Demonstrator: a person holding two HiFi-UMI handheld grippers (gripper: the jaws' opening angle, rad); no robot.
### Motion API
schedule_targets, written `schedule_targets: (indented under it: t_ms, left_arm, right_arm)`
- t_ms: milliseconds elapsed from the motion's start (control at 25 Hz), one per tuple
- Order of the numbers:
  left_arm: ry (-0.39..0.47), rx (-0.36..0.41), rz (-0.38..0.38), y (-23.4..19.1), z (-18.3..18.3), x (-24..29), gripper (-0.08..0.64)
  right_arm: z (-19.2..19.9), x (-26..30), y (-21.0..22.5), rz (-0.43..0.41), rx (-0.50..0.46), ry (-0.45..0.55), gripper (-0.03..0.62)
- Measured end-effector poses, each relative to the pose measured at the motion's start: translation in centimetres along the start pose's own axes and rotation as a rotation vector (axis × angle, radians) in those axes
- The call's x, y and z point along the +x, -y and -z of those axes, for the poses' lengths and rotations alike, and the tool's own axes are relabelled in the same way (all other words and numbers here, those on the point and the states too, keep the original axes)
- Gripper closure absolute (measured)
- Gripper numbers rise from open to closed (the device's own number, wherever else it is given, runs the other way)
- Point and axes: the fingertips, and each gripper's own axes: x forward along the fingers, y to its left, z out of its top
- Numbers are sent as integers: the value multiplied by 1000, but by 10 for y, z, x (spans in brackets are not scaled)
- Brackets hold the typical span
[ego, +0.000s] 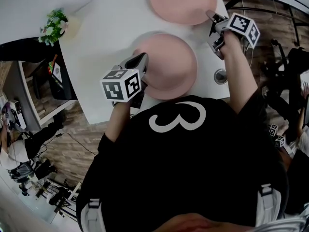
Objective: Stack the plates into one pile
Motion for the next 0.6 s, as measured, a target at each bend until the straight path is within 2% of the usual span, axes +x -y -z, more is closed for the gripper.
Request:
schedule_targets:
  t_ms: [600]
  left_arm:
    - [3, -1, -9, 3, 6, -10, 543]
  right_arm:
    - [5, -3, 7, -27, 82, 22, 528]
